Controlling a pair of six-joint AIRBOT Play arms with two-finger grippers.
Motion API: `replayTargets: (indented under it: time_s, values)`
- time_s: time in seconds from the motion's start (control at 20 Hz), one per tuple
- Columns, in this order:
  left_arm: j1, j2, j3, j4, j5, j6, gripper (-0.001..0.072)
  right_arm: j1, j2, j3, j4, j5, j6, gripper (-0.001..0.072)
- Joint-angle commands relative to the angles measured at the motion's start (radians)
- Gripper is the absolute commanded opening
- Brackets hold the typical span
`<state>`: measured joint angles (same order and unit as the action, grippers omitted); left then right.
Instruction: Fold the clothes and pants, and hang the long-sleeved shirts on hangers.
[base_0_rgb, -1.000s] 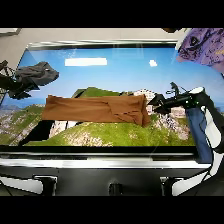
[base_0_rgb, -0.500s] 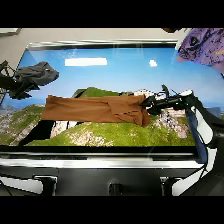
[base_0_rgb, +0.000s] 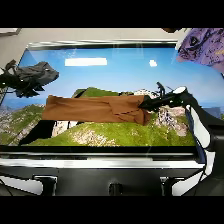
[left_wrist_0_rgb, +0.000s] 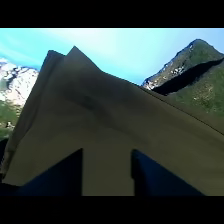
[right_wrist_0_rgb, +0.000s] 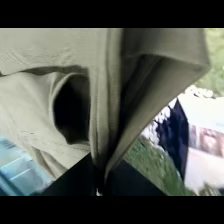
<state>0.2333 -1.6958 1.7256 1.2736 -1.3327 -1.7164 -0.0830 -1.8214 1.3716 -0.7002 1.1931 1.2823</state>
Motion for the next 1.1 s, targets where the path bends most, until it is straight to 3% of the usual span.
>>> replayTargets:
  time_s: [0.0,0.05,0.25,0.55,1.05]
  values:
    - [-0.079,-0.03,-0.001,-0.074,0.024,0.002,0.0084,-0.001,0.085,0.062,-0.203,0.037,0.146,0.0029]
    - [-0.115,-0.047,-0.001,-0.108,0.042,0.002,0.0019,-0.001,0.109,0.088,-0.248,0.064,0.172,0.0029]
    - [-0.286,-0.134,-0.001,-0.244,0.145,-0.049,0.0019,-0.001,0.191,0.165,-0.384,0.134,0.251,0.0029]
    - [-0.546,-0.273,-0.001,-0.499,0.327,-0.05,0.0018,-0.001,0.291,0.249,-0.558,0.231,0.326,0.0029]
    - [-0.787,-0.422,0.002,-0.893,0.547,-0.05,0.0018,-0.001,0.423,0.327,-0.651,0.334,0.38,0.0029]
